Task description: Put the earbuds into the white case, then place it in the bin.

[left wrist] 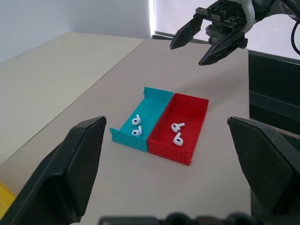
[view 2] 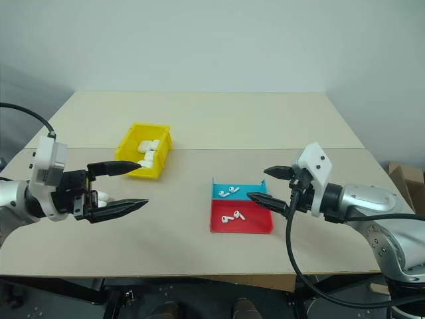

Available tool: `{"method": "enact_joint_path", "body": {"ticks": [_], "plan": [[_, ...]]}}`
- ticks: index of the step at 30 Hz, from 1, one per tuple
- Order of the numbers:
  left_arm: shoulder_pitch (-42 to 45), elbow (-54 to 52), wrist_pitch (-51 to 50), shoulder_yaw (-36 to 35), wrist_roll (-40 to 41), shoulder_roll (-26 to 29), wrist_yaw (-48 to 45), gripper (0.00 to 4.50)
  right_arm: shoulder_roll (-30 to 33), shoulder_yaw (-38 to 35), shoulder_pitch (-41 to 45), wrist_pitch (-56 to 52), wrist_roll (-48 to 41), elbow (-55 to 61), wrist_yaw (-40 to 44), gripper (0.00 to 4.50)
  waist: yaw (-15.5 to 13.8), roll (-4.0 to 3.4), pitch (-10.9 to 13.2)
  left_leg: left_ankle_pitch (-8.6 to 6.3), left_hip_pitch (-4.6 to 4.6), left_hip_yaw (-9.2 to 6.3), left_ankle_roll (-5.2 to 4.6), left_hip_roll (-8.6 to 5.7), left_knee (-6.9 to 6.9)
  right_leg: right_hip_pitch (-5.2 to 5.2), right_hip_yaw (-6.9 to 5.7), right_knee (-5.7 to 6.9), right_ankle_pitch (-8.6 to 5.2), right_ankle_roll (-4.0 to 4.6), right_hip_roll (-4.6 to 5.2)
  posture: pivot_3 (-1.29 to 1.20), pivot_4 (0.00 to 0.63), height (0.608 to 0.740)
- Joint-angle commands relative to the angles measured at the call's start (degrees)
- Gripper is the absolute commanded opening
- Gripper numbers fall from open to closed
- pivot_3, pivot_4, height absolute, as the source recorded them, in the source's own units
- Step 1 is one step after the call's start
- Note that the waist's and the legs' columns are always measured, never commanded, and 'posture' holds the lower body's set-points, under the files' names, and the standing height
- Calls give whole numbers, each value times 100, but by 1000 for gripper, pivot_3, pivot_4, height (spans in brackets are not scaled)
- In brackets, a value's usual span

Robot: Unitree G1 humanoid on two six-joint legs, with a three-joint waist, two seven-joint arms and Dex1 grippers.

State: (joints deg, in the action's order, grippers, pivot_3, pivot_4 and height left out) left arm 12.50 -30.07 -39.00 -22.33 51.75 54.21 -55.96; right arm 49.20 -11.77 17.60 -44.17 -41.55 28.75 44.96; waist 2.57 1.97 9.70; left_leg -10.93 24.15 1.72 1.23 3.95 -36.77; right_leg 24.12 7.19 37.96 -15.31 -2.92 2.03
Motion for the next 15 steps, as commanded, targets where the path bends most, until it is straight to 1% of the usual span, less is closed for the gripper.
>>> {"method": "enact_joint_path", "body": {"ticks": [1,3,9,12,14,15], "plan": [[88,-13,22,-195,201,-25,92,4500,45,-148,101,86,-47,90,15,4454,-1,0,0,0,0,0,0,0,0,0,0,0,0,0,0,0,150,740],[135,28,-113,-254,384,-33,209,4500,46,-149,104,87,-50,91,13,4454,0,0,0,0,0,-1,0,0,0,0,-1,0,0,0,0,0,150,740],[-95,110,-195,-458,133,317,246,4500,19,-145,135,85,-42,73,-39,4454,8,0,0,0,0,-2,0,0,0,0,-2,0,0,0,0,0,150,740],[-384,100,-602,-674,-165,715,602,4500,20,-138,257,-97,-57,91,-258,4454,16,0,0,0,0,-3,0,1,0,1,-3,1,0,0,0,0,150,740],[-822,77,-741,-761,-667,1350,289,4500,71,-116,437,-266,-123,99,-368,4454,49,4,2,0,0,-3,0,0,0,4,-2,2,0,0,1,0,150,740],[-977,60,-721,-787,-825,1553,152,4500,81,-114,497,-323,-148,103,-395,4454,52,3,2,0,0,-3,0,1,1,5,-3,2,0,1,0,0,150,740]]}}
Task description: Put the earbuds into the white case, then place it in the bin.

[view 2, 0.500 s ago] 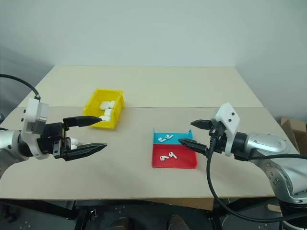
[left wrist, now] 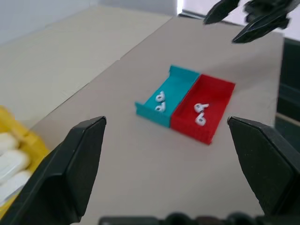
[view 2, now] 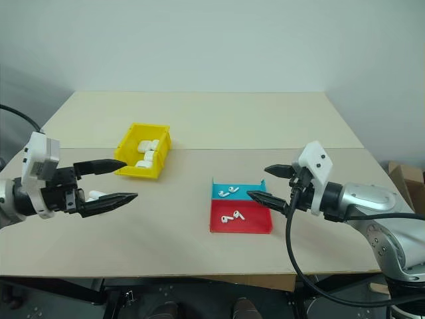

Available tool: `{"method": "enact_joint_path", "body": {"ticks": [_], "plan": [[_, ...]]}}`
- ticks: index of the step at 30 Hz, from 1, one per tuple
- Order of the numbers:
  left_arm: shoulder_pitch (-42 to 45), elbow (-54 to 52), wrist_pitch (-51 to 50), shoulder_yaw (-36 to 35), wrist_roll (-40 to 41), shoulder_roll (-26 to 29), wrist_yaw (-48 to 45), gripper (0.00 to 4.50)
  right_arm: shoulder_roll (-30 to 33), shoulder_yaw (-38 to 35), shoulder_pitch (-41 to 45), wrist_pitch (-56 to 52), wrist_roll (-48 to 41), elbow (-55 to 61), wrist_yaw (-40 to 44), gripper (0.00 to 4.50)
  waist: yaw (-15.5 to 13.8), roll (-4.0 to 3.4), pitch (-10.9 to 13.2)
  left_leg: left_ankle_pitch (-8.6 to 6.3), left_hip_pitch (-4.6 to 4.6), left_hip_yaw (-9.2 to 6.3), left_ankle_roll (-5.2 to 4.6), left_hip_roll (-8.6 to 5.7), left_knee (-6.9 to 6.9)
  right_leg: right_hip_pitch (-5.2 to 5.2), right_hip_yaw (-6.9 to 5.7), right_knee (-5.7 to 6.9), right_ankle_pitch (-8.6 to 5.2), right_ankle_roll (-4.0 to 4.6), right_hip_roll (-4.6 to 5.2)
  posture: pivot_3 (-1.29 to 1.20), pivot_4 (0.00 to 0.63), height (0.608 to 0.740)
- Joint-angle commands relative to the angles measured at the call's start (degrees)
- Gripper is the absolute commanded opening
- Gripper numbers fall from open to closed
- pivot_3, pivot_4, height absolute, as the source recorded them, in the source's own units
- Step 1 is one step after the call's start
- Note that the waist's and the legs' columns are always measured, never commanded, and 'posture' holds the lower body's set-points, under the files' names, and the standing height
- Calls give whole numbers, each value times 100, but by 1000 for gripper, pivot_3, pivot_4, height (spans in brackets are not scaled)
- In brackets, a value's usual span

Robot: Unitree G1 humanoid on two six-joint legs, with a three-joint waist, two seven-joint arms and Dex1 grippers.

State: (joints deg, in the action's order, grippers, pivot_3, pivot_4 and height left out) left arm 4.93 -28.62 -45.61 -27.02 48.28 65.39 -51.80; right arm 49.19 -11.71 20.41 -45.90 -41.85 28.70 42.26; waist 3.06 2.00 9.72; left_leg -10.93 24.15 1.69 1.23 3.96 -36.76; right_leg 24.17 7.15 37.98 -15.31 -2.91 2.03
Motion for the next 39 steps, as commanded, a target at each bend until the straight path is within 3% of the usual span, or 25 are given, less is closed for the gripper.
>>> {"method": "enact_joint_path", "body": {"ticks": [1,3,6,9,14,17,21,29,39], "plan": [[-295,-33,-314,-307,-551,698,-239,4500,101,-141,292,-261,-175,124,-174,4454,-1,0,0,0,-1,0,0,-2,1,-1,0,0,0,0,2,0,150,740],[-113,169,-1355,-12,-456,1365,65,4500,161,-144,429,-547,-226,221,-363,4454,-25,5,3,0,0,0,0,-1,2,0,-4,-4,-2,2,3,0,150,740],[291,383,-1947,276,-135,1715,31,4500,235,-142,426,-717,-254,416,-479,4454,-51,1,2,0,1,-1,0,-8,3,1,-8,-2,-12,-11,12,0,150,740],[1194,421,-2588,1263,-153,1948,371,4500,234,-141,302,-752,-226,486,-535,4454,-66,4,3,0,12,-6,0,-7,4,5,-16,-7,-16,-11,12,0,150,740],[3582,1405,-4371,3127,-735,1100,1119,4500,201,-117,182,-750,-267,578,-614,4454,-80,4,3,0,14,-18,0,-15,1,3,-21,1,-18,-17,7,0,150,740],[4511,2068,-4618,4191,-1220,691,1242,4500,260,-136,74,-771,-276,713,-654,4454,-70,6,2,0,14,-23,0,-16,-1,-1,-21,3,-18,-16,6,0,150,740],[5297,2493,-4317,5782,-1888,699,823,4500,334,-198,-5,-803,-317,801,-630,4454,-38,9,3,0,25,-25,0,-18,0,8,-17,0,-11,-5,6,0,150,740],[6071,4257,-3897,6817,-2717,40,189,4500,463,-332,-81,-842,-431,852,-574,4454,-76,10,3,-1,29,-34,-1,-20,-7,7,-27,5,-12,-2,7,0,150,740],[6040,5743,-2945,7013,-3678,-744,-207,4500,558,-477,-142,-824,-562,903,-515,4454,-81,11,3,-1,36,-41,-1,-22,-9,9,-31,6,-12,-2,8,0,150,740]]}}
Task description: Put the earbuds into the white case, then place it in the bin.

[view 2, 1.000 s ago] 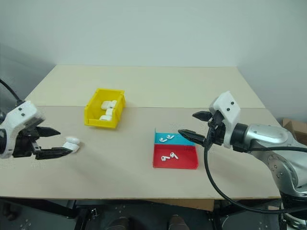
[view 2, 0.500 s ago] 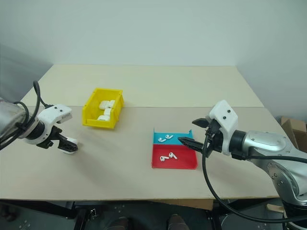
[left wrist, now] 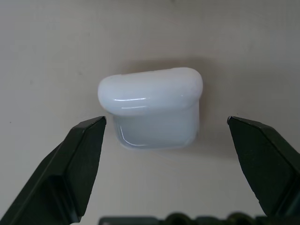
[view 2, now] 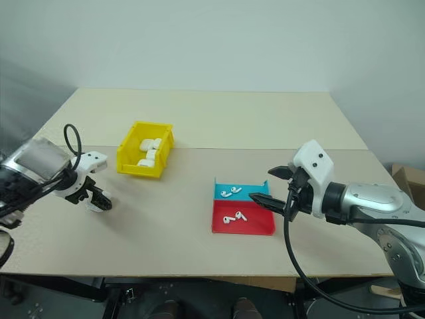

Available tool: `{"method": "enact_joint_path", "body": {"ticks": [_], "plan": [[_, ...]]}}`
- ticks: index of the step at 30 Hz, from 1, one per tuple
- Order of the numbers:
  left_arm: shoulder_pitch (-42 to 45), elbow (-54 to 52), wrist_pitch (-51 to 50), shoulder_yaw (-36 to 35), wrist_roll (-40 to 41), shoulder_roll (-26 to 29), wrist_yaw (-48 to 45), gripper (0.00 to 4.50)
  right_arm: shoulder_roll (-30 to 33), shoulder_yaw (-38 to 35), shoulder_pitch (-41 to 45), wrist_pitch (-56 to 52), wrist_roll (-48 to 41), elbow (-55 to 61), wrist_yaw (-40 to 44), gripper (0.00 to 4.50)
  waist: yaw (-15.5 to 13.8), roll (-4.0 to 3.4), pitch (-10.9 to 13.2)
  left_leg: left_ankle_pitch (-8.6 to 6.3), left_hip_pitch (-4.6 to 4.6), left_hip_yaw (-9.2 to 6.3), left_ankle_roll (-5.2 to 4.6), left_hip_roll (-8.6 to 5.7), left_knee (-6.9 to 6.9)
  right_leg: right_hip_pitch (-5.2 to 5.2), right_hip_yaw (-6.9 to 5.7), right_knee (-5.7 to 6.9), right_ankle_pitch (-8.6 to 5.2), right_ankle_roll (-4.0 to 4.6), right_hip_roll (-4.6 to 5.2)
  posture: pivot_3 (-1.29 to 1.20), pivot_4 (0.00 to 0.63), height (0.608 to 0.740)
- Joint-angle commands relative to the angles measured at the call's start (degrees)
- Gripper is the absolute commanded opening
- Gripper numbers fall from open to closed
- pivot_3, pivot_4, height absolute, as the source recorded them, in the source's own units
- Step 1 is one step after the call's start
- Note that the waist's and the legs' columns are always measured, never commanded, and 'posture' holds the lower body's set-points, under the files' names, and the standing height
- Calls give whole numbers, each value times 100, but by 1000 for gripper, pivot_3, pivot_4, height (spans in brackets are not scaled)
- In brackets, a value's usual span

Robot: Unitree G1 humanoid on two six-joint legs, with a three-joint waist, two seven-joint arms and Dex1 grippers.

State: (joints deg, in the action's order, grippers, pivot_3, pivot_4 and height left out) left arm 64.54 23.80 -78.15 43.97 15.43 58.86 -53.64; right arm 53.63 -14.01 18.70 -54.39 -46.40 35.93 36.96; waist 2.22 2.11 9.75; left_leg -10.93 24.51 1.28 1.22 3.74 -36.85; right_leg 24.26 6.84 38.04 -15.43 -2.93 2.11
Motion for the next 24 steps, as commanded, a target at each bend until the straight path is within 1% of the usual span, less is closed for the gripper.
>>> {"method": "enact_joint_path", "body": {"ticks": [1,5,10,13,16,19,23,24], "plan": [[98,713,381,-104,-485,-194,-20,4500,117,-257,11,34,-91,204,7,4454,2,0,0,0,0,-2,0,0,0,-2,-1,0,0,0,0,0,150,740],[80,1327,749,-261,-804,-544,-65,4500,105,-321,-36,12,-115,272,-37,4454,-8,-6,-3,0,-4,-5,0,-3,-1,-8,-3,2,0,-1,2,0,150,740],[10,1553,741,-460,-985,-755,-282,4500,116,-392,-78,-11,-179,325,-64,4454,-32,-12,-7,1,-21,-9,0,-4,-3,-22,-5,7,0,-2,3,0,150,740],[-31,1398,537,-482,-1071,-755,-387,4500,138,-440,-120,-21,-232,358,-84,4454,-34,-12,-8,1,-21,-10,0,-5,-4,-24,-5,6,1,-4,3,0,150,740],[-119,1144,272,-485,-1081,-634,-482,4500,146,-471,-153,-10,-284,378,-98,4454,-28,-12,-8,1,-16,-10,-1,-5,-4,-21,-5,5,1,-4,3,0,150,740],[-226,906,161,-479,-1079,-525,-578,4500,133,-412,-119,10,-298,338,-114,4454,-4,-12,-8,1,-11,-12,-1,-5,-3,-18,-5,4,1,-4,3,0,150,740],[-280,721,-47,-523,-1051,-522,-638,4500,107,-290,-23,50,-251,267,-119,4454,23,-12,-8,1,-12,-11,-1,-5,-3,-17,-4,4,1,-4,3,0,150,740],[-321,646,-94,-563,-1042,-526,-608,4127,102,-266,-1,58,-236,249,-121,4484,24,-12,-8,1,-12,-12,-1,-5,-3,-17,-4,5,1,-4,3,0,150,740]]}}
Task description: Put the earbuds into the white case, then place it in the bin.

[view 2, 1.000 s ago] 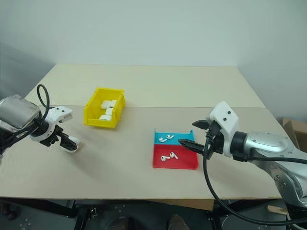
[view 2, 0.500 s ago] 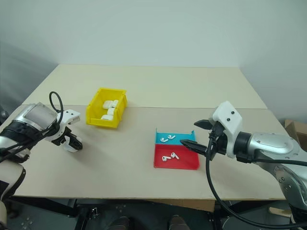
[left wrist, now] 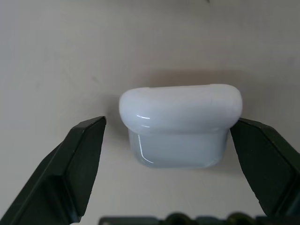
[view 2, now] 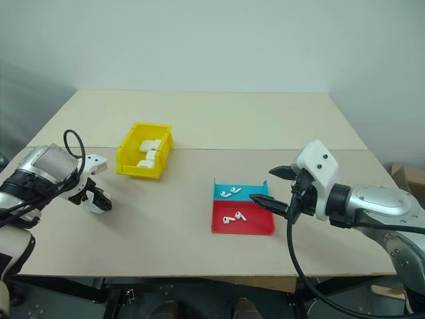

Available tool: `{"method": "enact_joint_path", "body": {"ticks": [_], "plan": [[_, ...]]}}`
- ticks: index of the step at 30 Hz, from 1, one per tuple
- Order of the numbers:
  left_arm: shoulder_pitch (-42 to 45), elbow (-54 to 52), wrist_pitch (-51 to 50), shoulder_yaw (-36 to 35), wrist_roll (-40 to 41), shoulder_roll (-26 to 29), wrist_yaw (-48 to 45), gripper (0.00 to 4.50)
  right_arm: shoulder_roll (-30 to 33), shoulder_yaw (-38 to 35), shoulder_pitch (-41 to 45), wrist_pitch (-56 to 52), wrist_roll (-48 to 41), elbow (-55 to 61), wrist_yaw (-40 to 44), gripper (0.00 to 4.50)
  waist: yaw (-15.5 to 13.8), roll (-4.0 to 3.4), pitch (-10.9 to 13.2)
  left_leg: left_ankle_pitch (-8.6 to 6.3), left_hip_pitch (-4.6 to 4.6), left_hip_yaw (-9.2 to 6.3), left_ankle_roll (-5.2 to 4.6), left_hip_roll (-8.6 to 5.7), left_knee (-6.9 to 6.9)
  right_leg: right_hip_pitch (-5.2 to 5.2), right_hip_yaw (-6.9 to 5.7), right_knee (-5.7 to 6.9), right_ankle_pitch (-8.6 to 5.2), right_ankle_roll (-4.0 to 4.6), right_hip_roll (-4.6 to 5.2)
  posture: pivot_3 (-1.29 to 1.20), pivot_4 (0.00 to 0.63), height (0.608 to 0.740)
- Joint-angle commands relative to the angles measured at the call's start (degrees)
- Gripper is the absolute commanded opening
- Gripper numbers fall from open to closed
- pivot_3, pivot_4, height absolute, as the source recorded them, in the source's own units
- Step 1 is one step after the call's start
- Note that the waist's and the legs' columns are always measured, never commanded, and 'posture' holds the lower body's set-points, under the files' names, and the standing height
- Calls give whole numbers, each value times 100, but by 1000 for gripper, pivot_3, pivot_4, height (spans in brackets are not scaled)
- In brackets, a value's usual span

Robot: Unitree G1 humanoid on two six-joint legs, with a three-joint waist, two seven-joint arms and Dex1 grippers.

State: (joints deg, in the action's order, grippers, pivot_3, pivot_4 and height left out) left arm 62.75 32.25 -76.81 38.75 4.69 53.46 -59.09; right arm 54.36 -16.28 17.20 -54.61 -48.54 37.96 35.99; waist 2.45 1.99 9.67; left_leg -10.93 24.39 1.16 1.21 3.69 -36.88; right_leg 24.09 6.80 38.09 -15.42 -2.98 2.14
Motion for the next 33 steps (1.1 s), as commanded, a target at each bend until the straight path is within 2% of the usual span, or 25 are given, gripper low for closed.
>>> {"method": "enact_joint_path", "body": {"ticks": [1,4,8,11,14,17,19,21,23,26,30,33], "plan": [[-177,-258,-260,-76,37,14,-38,3920,26,-23,163,84,-11,36,-25,4484,1,0,0,0,0,0,0,0,0,-1,0,0,0,0,0,0,150,740],[-312,-403,-308,-165,53,50,-19,2883,35,-28,164,93,-7,19,-1,4484,1,-1,-1,0,-1,0,0,0,0,-1,0,0,0,0,0,0,150,740],[-413,-534,-280,-346,37,112,37,2791,57,-75,125,91,-6,23,10,4484,2,-2,-1,0,-2,0,0,0,0,-1,0,1,0,0,0,0,150,740],[-847,-1351,328,-877,92,374,126,2791,67,-92,101,109,23,26,12,4484,17,-1,-1,0,-2,0,0,1,0,-1,1,1,0,0,0,0,150,740],[-1495,-2507,937,-2364,526,486,326,2791,59,-133,76,130,29,-2,25,4484,-6,0,0,0,1,-1,0,3,1,2,-1,2,1,1,0,0,150,740],[-2282,-3555,1916,-4069,1130,317,361,2791,-12,-233,76,160,-90,-134,113,4484,-31,6,2,1,17,-6,1,5,-9,6,-11,-2,2,2,4,0,150,740],[-2659,-3988,2180,-4942,1505,-67,566,2791,-67,-296,94,159,-237,-247,218,4484,-44,6,1,1,22,-9,1,4,-12,6,-18,-4,3,2,9,0,150,740],[-3002,-4310,2823,-5659,1950,-687,670,2791,-63,-296,99,218,-308,-309,415,4484,-64,2,-2,0,18,-9,1,0,-12,-1,-19,-6,3,1,14,0,150,740],[-3264,-4533,3493,-6067,2305,-1271,675,2791,74,-131,145,192,-270,-314,588,4484,-87,-5,-6,0,9,-7,1,-3,-11,-9,-17,-6,3,0,15,0,150,740],[-3173,-4316,3644,-6192,3156,-1763,122,2791,432,658,443,107,209,-263,760,4484,-103,-4,-6,1,0,-9,1,-2,-15,-16,-19,-2,7,-1,15,0,150,740],[-3079,-4282,4167,-5521,3379,-1887,-787,2791,382,1931,1350,-314,726,-494,674,4484,-26,-5,-6,2,-12,-7,4,0,-16,-23,-15,-4,12,0,10,0,150,740],[-2999,-4201,4652,-5052,3482,-2063,-1487,2791,258,2903,1938,-361,1240,-598,860,3573,10,-5,-6,2,-12,-7,4,-2,-15,-26,-11,-8,12,-1,10,0,150,740]]}}
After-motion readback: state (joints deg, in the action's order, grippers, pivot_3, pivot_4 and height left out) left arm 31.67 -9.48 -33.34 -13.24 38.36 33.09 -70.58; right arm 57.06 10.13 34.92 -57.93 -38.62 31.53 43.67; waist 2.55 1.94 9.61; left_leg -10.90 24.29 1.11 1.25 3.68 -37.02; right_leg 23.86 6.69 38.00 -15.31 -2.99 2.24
